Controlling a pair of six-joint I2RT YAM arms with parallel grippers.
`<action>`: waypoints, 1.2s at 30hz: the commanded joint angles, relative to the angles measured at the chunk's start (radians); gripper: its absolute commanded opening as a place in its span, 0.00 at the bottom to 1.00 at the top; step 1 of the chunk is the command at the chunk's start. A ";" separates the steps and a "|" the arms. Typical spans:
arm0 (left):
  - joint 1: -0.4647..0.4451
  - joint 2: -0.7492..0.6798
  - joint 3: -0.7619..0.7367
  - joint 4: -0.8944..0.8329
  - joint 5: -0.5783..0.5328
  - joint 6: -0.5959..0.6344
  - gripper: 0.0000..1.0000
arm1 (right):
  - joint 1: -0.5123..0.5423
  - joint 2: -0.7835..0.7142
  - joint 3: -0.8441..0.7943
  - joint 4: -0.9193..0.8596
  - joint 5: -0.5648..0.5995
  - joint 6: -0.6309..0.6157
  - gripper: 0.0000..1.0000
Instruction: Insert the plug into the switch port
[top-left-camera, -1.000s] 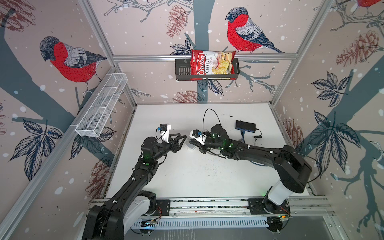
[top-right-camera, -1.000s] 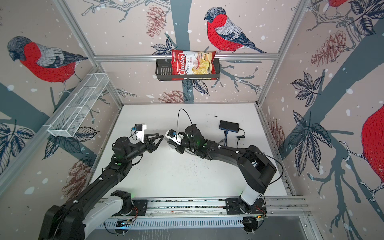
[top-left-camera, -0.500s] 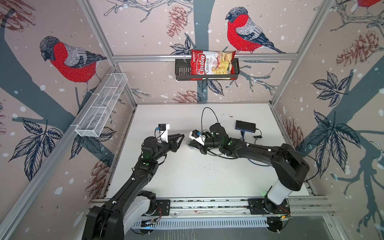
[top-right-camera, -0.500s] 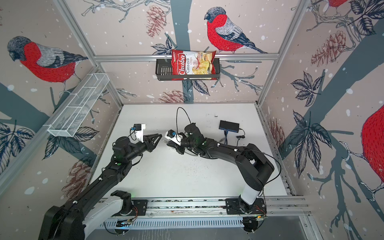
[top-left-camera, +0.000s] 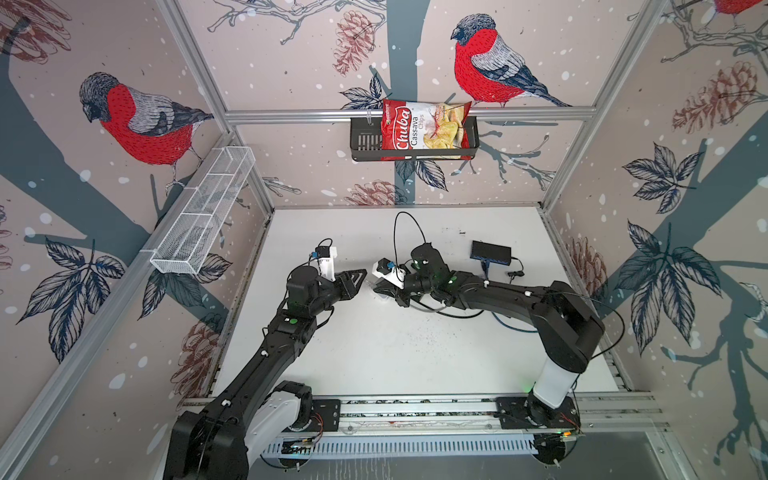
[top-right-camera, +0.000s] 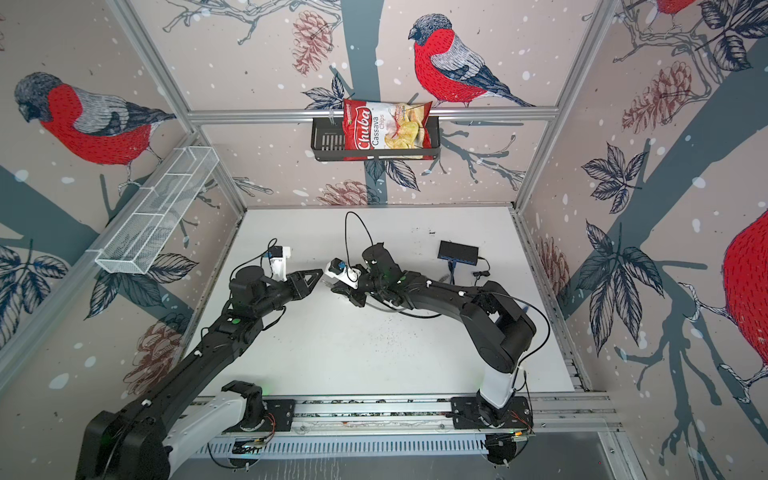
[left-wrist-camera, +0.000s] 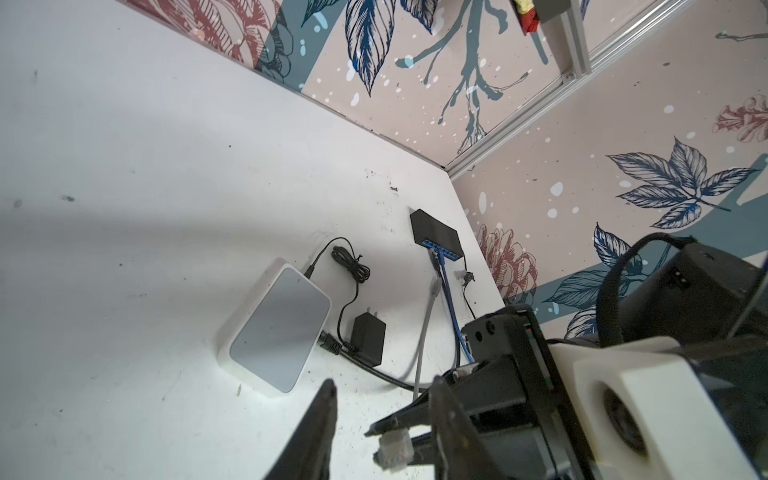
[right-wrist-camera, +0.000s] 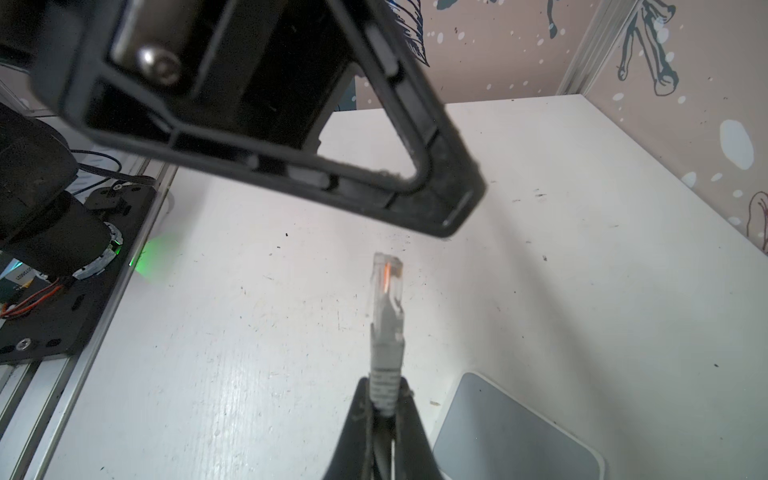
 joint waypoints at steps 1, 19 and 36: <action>-0.007 0.012 0.003 -0.023 -0.014 -0.054 0.36 | -0.001 0.009 0.017 -0.014 -0.013 -0.006 0.06; -0.061 0.080 0.009 0.013 -0.056 -0.091 0.16 | 0.009 0.047 0.043 -0.017 0.021 0.006 0.07; -0.064 0.068 0.012 -0.031 -0.132 -0.121 0.04 | 0.057 0.025 -0.029 0.067 0.208 -0.035 0.28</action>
